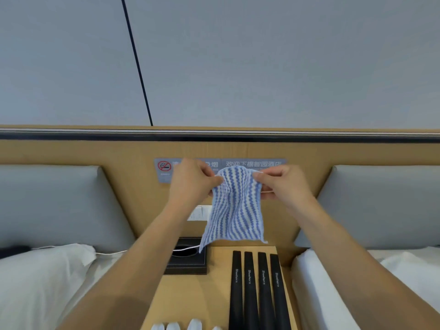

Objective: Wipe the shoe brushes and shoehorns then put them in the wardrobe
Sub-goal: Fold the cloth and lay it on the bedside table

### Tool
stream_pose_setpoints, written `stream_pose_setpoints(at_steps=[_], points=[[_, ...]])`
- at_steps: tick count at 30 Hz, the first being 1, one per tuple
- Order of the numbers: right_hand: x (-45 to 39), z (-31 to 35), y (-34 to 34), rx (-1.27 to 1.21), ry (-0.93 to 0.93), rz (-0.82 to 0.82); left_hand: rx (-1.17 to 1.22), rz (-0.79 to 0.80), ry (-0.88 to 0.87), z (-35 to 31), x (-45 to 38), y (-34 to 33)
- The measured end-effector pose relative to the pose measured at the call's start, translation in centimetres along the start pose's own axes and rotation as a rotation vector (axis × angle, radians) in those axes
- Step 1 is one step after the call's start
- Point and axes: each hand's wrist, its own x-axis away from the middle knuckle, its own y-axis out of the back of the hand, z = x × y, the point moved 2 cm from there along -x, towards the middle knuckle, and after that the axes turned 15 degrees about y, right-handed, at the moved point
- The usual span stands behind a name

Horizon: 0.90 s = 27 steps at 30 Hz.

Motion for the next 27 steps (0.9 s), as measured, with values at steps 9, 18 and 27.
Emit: stream_pose_setpoints(at_steps=[9,18,27], points=[[1.6,0.0,-2.5,0.006,0.064,0.059,0.050,-0.045,-0.145,-2.3,3.2,-1.9],[2.2,0.4,-2.2,0.265,0.186,0.166,-0.020,0.075,-0.200,-2.2,4.0,-2.2],[2.0,0.0,-1.7,0.416,0.221,0.216,-0.328,0.213,-0.417,-0.3,1.8,-1.4]])
